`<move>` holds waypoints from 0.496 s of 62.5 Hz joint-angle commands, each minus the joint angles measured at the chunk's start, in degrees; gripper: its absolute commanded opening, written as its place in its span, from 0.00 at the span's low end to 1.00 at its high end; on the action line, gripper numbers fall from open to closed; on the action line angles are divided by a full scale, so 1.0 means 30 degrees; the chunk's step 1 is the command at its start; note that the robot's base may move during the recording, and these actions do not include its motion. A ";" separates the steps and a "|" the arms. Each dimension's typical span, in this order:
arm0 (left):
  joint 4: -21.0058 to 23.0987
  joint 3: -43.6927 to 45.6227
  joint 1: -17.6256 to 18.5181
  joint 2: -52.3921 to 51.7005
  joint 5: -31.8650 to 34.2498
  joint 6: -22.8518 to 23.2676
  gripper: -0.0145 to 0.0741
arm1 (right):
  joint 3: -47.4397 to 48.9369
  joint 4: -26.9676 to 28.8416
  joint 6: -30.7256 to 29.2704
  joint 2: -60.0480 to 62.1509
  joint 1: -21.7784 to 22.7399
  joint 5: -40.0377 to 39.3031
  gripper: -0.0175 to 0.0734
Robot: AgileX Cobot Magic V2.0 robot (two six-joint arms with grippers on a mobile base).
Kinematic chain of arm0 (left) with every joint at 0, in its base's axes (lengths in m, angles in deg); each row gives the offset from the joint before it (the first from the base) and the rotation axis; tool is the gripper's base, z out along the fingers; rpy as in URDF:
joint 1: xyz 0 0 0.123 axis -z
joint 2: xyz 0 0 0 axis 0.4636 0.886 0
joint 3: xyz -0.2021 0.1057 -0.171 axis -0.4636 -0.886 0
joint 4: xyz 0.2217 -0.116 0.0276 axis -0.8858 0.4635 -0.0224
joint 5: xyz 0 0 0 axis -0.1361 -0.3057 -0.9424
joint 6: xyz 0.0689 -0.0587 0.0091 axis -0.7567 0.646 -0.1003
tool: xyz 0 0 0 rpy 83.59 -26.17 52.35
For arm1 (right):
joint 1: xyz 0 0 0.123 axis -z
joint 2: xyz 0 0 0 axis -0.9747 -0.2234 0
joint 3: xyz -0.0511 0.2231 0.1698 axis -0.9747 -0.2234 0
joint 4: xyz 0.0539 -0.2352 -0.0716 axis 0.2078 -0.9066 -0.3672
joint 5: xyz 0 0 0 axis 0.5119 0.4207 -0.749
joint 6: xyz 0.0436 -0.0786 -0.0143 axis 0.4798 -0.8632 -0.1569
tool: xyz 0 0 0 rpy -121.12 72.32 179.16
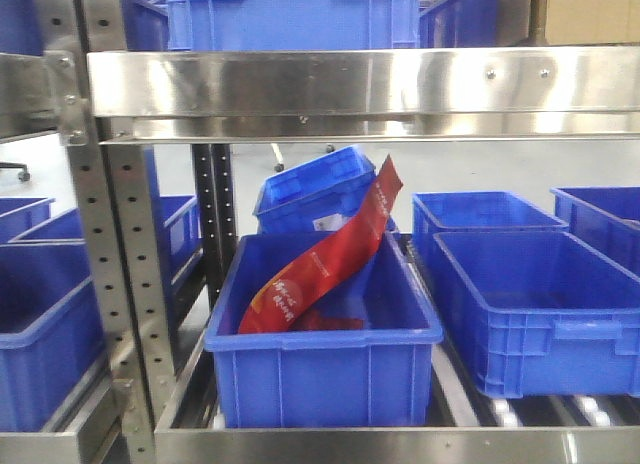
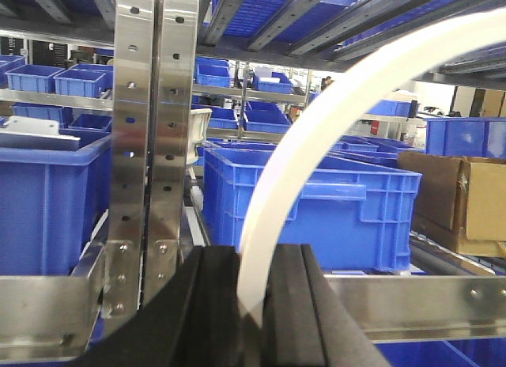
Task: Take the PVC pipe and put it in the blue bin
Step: 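Move both held clamps over the open blue bin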
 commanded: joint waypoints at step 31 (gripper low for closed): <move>-0.0031 0.0025 0.0091 -0.0114 0.0344 0.0114 0.04 | -0.0008 -0.0174 -0.0182 0.0047 0.0018 -0.0369 0.01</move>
